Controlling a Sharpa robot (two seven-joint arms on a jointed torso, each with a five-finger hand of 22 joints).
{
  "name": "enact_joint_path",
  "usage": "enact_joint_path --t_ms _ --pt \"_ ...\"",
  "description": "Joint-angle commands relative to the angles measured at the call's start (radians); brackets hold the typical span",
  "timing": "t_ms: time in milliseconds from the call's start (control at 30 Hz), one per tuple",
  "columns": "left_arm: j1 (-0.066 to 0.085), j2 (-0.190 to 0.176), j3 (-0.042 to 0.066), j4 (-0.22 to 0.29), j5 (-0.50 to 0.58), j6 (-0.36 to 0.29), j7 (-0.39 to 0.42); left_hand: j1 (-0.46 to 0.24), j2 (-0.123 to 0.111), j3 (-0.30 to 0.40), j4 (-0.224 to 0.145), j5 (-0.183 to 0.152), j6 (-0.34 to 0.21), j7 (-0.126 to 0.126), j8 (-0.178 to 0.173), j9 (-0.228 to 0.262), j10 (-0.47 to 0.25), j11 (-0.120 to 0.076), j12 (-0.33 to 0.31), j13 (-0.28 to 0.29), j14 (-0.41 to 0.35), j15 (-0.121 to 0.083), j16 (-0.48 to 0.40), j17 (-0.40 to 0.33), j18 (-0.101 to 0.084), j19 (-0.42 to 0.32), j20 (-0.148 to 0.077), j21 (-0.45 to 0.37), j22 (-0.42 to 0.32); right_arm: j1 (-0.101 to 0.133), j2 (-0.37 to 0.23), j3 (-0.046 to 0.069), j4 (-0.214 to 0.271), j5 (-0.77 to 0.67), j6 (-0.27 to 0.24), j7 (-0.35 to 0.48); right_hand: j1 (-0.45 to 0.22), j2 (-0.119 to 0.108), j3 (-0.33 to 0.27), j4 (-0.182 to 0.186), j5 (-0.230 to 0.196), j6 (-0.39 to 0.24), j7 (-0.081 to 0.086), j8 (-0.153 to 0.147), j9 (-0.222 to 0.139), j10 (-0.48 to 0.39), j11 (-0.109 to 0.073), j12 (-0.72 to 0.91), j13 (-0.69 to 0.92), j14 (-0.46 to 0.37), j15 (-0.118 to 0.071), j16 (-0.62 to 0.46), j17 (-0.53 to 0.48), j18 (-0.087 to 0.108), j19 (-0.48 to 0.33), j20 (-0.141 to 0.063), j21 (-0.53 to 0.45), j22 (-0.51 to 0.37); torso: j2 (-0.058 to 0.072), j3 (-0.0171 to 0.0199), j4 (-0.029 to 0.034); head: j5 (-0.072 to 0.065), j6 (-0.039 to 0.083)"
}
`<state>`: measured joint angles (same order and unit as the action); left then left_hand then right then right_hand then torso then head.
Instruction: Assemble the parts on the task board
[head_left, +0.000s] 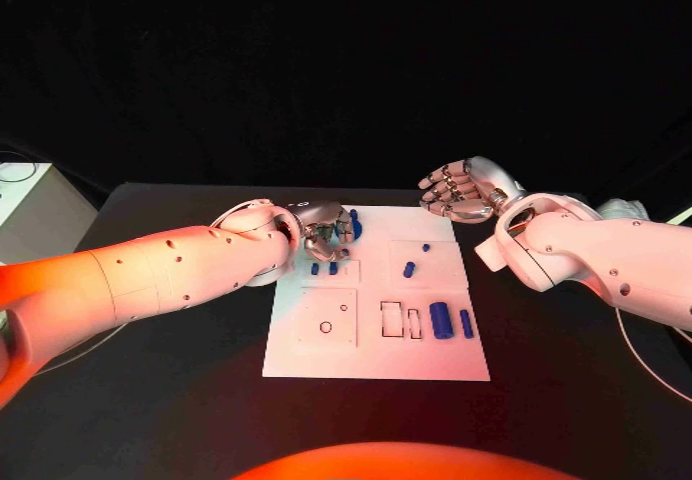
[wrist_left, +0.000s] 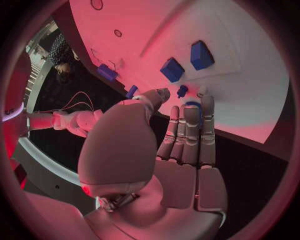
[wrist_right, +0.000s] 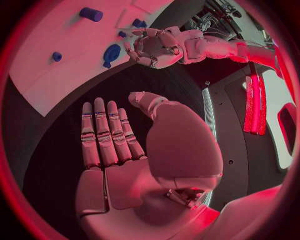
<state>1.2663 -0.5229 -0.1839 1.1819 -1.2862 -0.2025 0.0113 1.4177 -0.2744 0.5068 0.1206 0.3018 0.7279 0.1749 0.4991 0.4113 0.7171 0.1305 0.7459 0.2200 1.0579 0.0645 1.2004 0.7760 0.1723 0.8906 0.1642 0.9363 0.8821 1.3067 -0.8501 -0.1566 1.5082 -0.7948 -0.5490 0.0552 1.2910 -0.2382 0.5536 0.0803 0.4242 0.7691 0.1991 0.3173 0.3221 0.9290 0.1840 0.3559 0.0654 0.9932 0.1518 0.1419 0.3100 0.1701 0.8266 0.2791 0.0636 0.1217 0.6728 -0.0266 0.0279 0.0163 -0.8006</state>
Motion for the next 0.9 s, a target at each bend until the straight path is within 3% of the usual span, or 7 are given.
enact_joint_path --t_ms 33,900 --pt "-0.001 0.007 0.001 -0.005 -0.056 0.073 -0.047 -0.01 0.002 -0.008 0.002 -0.005 0.009 -0.001 -0.006 -0.003 0.009 0.002 -0.005 -0.003 0.008 0.0 0.008 0.002 0.012 0.012 0.0 0.005 0.002 -0.001 0.0 0.0 0.001 -0.005 0.013 0.012 -0.003 -0.003 0.002 -0.004 0.001 0.002 0.053 -0.003 -0.001 -0.001 0.006 0.002 -0.001 -0.002 0.004 -0.004 -0.001 0.013 -0.007 0.0 -0.002 -0.001 0.0 0.0001 0.0002 0.0 -0.002" --pt "-0.001 0.042 0.002 -0.036 -0.05 0.094 -0.085 0.016 0.042 0.043 -0.021 -0.003 0.064 0.002 -0.048 -0.046 0.079 -0.01 -0.037 -0.039 0.072 -0.012 0.073 0.033 -0.005 0.092 -0.013 0.091 0.084 -0.001 0.002 0.0 0.002 -0.005 0.014 0.011 -0.003 -0.001 0.004 -0.005 0.002 0.003 0.053 -0.002 -0.001 0.0 0.006 0.003 -0.001 -0.001 0.004 -0.005 -0.002 0.014 -0.009 0.0 -0.001 -0.003 -0.001 0.0002 0.0004 -0.006 -0.008"
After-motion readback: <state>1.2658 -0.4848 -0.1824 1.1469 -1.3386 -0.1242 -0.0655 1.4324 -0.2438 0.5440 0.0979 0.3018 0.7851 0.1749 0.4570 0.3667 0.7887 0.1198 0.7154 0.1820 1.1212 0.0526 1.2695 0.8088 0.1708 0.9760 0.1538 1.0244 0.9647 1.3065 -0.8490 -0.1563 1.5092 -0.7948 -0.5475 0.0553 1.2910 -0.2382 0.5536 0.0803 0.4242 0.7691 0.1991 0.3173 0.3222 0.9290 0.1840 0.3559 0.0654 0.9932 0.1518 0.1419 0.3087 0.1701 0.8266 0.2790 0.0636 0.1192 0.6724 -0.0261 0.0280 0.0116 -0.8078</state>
